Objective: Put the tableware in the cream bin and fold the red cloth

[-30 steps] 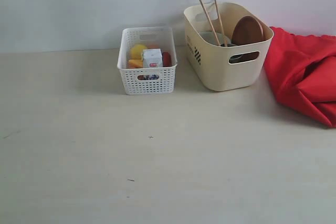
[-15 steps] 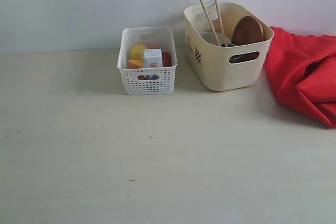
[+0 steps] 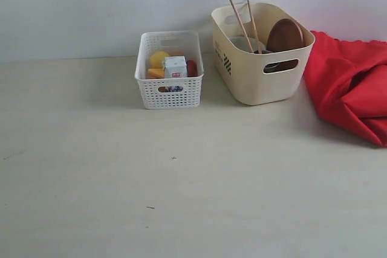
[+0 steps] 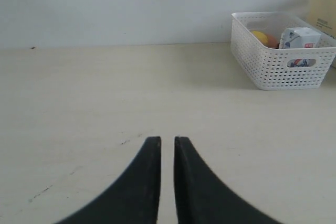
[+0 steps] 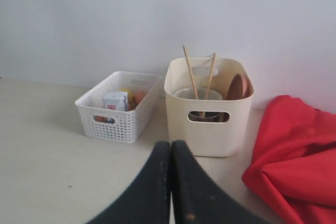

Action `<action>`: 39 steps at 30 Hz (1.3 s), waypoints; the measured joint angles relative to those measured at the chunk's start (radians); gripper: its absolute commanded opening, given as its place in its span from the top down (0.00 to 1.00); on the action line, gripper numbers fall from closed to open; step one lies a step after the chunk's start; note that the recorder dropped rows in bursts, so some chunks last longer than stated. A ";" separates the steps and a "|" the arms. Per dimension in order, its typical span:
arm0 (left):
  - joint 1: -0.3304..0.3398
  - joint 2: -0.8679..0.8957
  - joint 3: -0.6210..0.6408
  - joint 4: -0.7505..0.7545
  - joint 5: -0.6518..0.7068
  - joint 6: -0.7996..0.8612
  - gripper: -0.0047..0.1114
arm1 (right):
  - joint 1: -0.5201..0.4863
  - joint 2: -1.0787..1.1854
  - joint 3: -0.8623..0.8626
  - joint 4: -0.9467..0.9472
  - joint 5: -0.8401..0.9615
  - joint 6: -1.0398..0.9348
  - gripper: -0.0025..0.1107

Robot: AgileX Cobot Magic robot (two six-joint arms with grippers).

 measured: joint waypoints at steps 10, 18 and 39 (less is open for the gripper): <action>0.000 0.000 0.000 0.000 0.000 0.000 0.86 | -0.038 -0.138 0.201 -0.411 -0.098 0.380 0.98; 0.000 0.000 0.000 0.000 0.000 0.000 0.86 | -0.038 -0.196 0.280 -0.472 -0.176 0.414 0.98; 0.000 0.000 0.000 0.000 0.000 0.000 0.86 | -0.038 -0.200 0.280 -0.699 -0.099 0.598 0.98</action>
